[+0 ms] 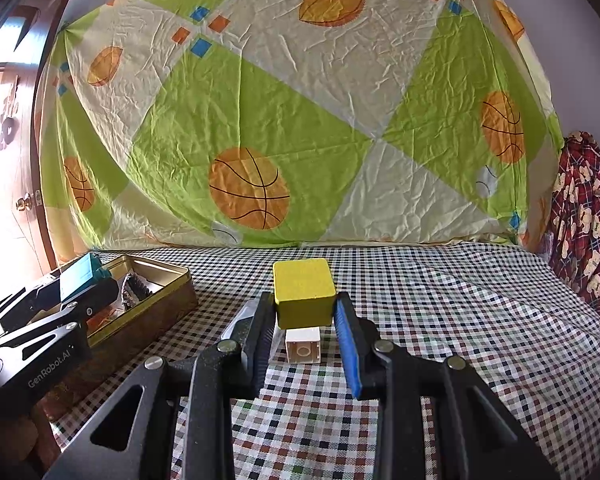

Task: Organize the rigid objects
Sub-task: 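Carry the cyan block with the left tool while the right tool carries the yellow cube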

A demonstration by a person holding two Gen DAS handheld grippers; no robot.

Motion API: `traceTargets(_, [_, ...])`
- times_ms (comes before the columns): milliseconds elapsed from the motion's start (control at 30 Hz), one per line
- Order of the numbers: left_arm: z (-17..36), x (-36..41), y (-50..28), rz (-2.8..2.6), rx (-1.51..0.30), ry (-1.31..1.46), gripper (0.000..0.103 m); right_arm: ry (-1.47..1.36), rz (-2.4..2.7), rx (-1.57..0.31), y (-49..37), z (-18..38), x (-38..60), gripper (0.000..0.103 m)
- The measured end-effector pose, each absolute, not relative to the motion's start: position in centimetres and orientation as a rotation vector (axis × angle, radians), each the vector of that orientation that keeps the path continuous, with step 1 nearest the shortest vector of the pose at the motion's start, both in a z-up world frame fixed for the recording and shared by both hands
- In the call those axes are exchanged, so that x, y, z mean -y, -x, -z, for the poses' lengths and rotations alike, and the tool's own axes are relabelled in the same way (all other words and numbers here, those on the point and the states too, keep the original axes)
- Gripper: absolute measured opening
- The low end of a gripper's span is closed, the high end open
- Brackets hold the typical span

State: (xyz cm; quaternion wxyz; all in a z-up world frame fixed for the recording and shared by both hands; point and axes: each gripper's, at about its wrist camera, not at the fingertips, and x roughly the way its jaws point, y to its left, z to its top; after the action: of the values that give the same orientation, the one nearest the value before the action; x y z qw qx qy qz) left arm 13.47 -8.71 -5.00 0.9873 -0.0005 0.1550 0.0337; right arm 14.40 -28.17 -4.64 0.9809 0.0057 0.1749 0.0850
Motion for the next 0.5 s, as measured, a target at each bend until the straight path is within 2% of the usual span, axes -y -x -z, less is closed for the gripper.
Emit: traceTargets(500, [4.9,7.3,-12.6,-0.113,-0.289,0.033,0.048,-0.017,-0.202,-0.348,-14.4,4.6,26.4,0.032])
